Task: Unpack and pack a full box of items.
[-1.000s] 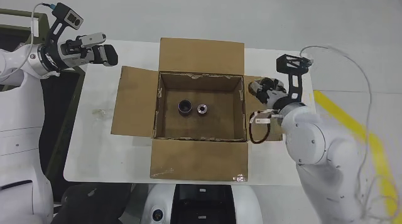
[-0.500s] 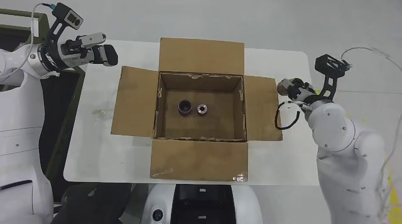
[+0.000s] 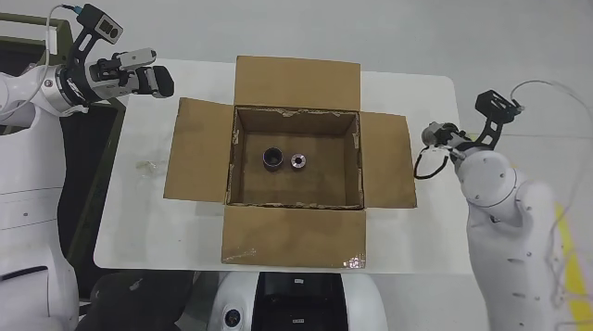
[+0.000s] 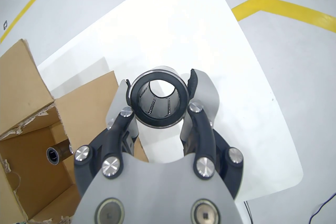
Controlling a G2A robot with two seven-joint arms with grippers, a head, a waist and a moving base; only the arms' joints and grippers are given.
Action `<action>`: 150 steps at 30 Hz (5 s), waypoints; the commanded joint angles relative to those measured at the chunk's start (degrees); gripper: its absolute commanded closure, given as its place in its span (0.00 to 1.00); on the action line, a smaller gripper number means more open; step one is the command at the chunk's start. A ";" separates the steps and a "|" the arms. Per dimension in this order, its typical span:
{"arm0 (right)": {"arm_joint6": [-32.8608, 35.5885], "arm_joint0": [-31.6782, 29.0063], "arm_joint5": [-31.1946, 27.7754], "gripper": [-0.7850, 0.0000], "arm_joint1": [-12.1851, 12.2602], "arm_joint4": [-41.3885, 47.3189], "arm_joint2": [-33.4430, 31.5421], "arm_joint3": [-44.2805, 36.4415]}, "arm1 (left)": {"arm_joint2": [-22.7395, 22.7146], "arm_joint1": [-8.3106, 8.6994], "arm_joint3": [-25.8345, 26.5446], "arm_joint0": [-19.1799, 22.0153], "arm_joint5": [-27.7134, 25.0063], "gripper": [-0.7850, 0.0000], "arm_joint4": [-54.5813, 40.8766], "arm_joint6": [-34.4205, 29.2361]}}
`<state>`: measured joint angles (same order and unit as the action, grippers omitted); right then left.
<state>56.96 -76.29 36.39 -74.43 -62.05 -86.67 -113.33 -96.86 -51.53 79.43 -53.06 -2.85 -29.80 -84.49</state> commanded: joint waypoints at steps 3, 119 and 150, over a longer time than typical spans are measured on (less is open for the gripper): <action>-1.74 -0.07 1.35 1.00 -0.18 -0.75 1.02 1.32 | 0.00 0.00 0.00 0.00 0.00 0.00 0.00 0.00; -0.63 1.61 -11.09 0.00 -0.71 -14.34 15.04 -8.66 | 0.00 0.00 0.00 0.00 0.00 0.00 0.00 0.00; 14.82 21.07 -32.95 0.00 -4.49 -1.33 36.47 7.01 | 0.00 0.00 0.00 0.00 0.00 0.00 0.00 0.00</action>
<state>71.98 -55.54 3.76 -78.84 -63.44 -50.50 -107.01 -96.86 -51.53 79.43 -53.06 -2.85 -29.80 -84.49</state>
